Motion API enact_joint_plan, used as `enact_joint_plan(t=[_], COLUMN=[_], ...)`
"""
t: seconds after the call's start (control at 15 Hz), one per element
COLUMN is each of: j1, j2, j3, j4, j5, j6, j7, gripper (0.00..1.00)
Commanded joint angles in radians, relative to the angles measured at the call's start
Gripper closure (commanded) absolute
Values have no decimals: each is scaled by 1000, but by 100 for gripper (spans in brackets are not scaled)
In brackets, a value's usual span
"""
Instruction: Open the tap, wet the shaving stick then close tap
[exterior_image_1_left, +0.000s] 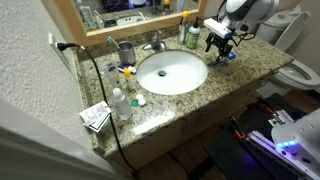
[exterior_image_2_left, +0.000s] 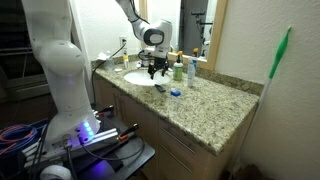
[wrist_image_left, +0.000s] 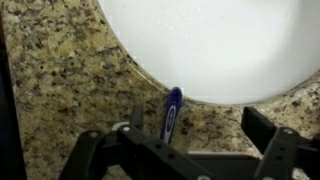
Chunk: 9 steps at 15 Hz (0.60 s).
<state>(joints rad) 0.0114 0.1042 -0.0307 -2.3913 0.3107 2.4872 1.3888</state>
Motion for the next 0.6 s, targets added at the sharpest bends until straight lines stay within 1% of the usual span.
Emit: enact_joint_plan(t=[0.0,0.2,0.27,0.33,0.53], j1=[-8,-9,-9,-2,-2], j2=[33,24,26,13,13], j3=[-4,-6,-2,-2,-2], j4=[39,47,46,25,31], j5=[7,9,28,2,4], j6=[-27,-83,-59,-45,-45], j7=[10,25,18,23,27], gripper=[0,0,0,0,0])
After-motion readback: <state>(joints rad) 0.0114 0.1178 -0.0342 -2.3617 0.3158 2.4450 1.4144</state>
